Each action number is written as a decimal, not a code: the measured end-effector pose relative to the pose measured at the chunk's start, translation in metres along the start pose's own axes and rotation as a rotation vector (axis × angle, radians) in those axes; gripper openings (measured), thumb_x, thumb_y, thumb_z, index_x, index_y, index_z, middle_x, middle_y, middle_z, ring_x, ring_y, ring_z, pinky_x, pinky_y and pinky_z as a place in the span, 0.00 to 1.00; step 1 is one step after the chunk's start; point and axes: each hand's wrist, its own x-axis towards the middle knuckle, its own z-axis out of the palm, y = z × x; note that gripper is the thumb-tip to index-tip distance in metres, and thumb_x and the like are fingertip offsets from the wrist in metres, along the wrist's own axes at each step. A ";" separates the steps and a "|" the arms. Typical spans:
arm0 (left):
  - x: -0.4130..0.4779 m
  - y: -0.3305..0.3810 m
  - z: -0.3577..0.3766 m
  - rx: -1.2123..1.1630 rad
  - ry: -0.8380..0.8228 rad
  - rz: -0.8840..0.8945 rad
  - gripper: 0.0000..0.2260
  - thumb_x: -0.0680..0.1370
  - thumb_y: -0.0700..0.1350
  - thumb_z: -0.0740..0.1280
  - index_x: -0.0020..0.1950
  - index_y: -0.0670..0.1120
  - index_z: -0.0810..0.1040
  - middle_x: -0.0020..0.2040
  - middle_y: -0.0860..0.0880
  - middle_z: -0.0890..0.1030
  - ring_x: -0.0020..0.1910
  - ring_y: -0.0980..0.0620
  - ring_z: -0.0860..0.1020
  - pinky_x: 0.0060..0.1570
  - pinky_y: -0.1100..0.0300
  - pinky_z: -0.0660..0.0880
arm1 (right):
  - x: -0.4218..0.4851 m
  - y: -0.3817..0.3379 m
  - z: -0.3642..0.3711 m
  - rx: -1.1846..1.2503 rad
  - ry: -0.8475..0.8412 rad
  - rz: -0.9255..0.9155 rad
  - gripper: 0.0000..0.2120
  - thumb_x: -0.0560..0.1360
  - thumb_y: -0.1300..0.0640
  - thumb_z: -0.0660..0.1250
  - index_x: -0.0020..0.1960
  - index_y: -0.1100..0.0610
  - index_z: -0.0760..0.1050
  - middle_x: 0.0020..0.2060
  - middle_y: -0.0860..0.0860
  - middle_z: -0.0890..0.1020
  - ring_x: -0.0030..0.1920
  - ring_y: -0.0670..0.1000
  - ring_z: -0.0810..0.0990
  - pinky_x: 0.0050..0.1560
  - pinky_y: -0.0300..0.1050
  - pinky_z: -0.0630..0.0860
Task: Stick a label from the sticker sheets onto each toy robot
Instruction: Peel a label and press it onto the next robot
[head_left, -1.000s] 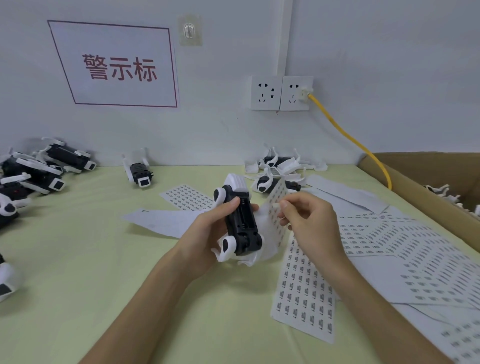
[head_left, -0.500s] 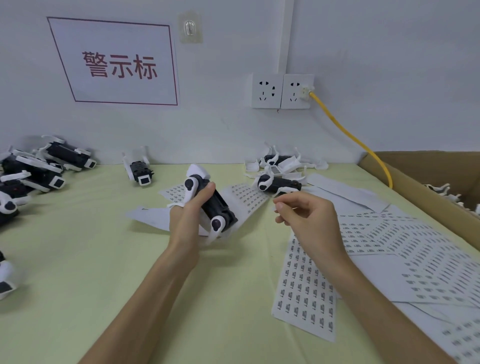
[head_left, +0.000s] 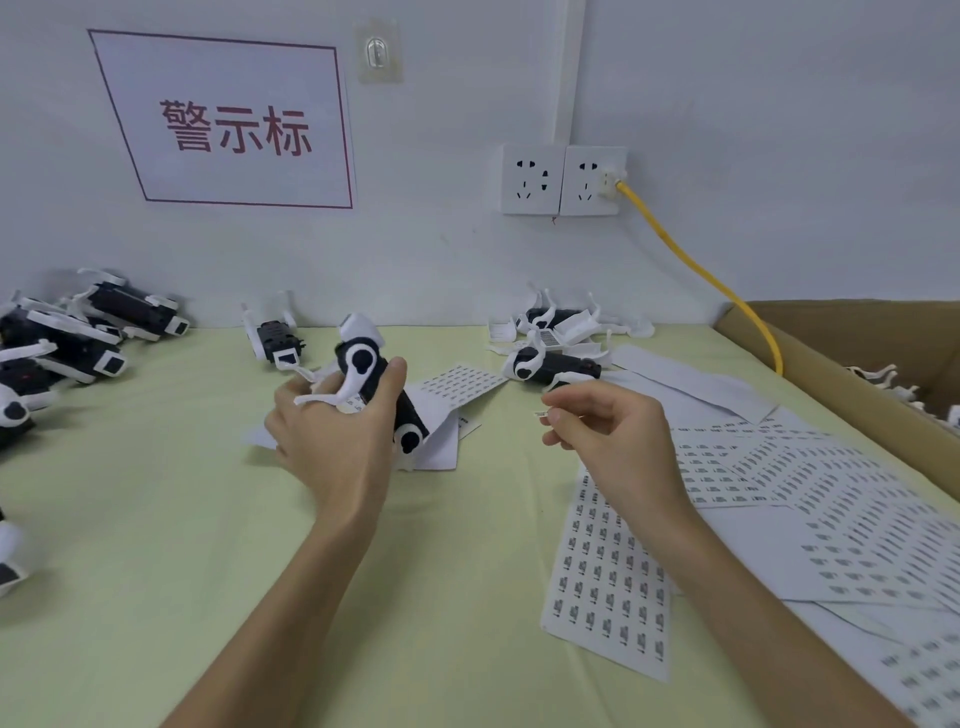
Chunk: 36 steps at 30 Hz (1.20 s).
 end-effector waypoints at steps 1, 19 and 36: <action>0.000 0.000 0.000 -0.098 0.009 0.054 0.10 0.69 0.62 0.74 0.44 0.59 0.84 0.60 0.55 0.76 0.66 0.53 0.72 0.68 0.47 0.72 | 0.000 0.000 0.000 -0.003 0.000 -0.007 0.09 0.76 0.66 0.71 0.47 0.53 0.84 0.38 0.47 0.87 0.39 0.47 0.86 0.50 0.56 0.83; -0.010 0.002 0.001 -0.270 -1.100 -0.082 0.26 0.74 0.58 0.71 0.68 0.48 0.78 0.61 0.45 0.85 0.62 0.44 0.83 0.58 0.54 0.80 | -0.001 0.008 0.001 -0.323 -0.067 -0.409 0.19 0.75 0.68 0.71 0.60 0.48 0.80 0.38 0.38 0.81 0.37 0.47 0.80 0.40 0.29 0.72; -0.017 0.009 0.000 -0.324 -1.166 -0.093 0.17 0.75 0.59 0.69 0.61 0.57 0.83 0.62 0.46 0.85 0.61 0.46 0.84 0.56 0.58 0.80 | 0.000 0.012 0.000 -0.440 -0.072 -0.452 0.18 0.77 0.61 0.71 0.63 0.46 0.78 0.42 0.39 0.79 0.39 0.44 0.79 0.42 0.34 0.73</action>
